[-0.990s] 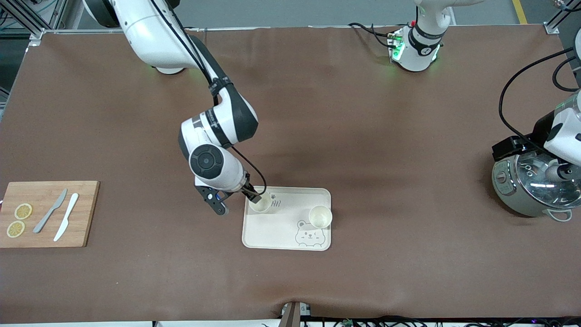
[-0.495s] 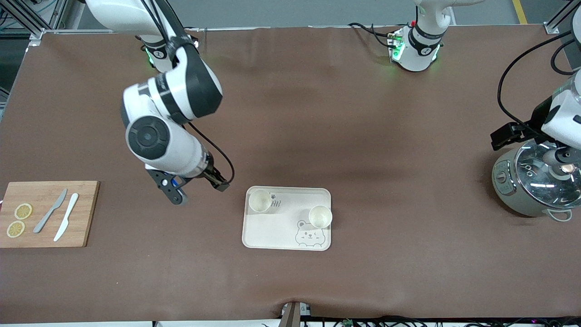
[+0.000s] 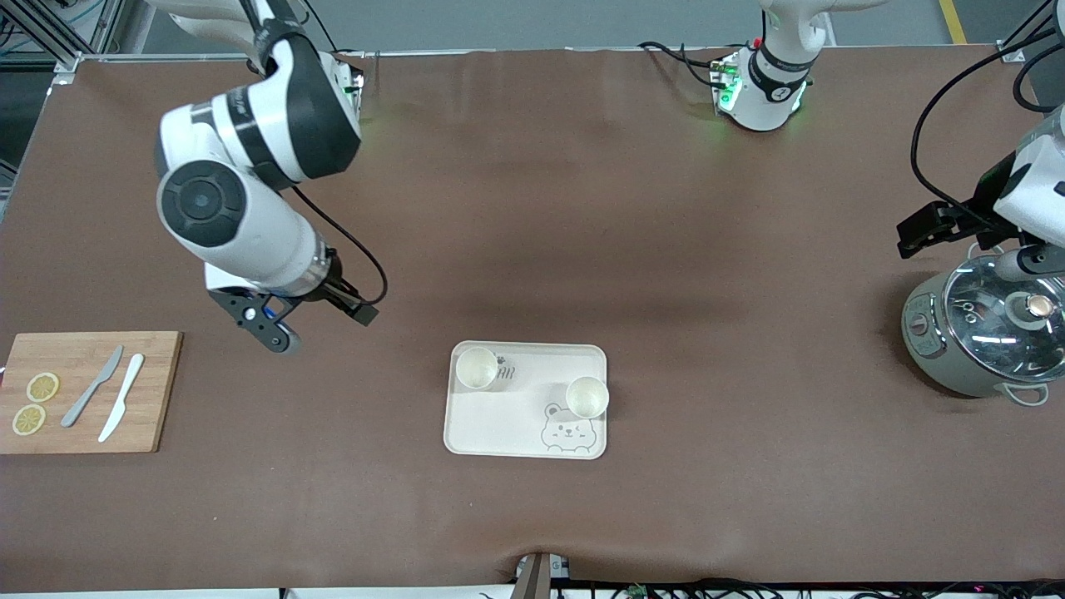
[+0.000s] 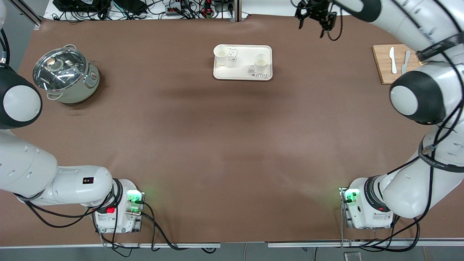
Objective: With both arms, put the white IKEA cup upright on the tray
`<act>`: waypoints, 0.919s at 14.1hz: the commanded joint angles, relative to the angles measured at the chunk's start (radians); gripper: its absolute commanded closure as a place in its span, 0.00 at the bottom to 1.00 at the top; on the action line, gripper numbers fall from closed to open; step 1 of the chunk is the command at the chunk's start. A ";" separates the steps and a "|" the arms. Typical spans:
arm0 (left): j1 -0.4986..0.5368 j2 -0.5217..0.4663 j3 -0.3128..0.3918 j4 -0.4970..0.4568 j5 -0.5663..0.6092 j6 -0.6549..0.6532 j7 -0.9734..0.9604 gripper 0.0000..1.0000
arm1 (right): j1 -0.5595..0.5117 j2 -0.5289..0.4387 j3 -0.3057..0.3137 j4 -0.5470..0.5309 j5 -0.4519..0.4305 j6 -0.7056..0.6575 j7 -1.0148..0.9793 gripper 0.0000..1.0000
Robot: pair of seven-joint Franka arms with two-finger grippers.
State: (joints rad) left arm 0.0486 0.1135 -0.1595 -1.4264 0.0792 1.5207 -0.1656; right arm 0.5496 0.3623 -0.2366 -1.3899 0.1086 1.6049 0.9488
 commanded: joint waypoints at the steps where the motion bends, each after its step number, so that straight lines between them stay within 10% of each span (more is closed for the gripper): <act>1: 0.002 -0.020 -0.005 -0.005 -0.029 -0.022 0.031 0.00 | -0.059 -0.140 0.011 -0.144 -0.009 0.010 -0.164 0.00; 13: 0.004 -0.063 -0.048 -0.016 -0.018 -0.056 0.015 0.00 | -0.321 -0.387 0.010 -0.356 -0.109 -0.002 -0.924 0.00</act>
State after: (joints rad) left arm 0.0443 0.0801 -0.2011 -1.4257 0.0656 1.4558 -0.1497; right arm 0.2773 0.0283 -0.2425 -1.7107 0.0174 1.6003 0.1266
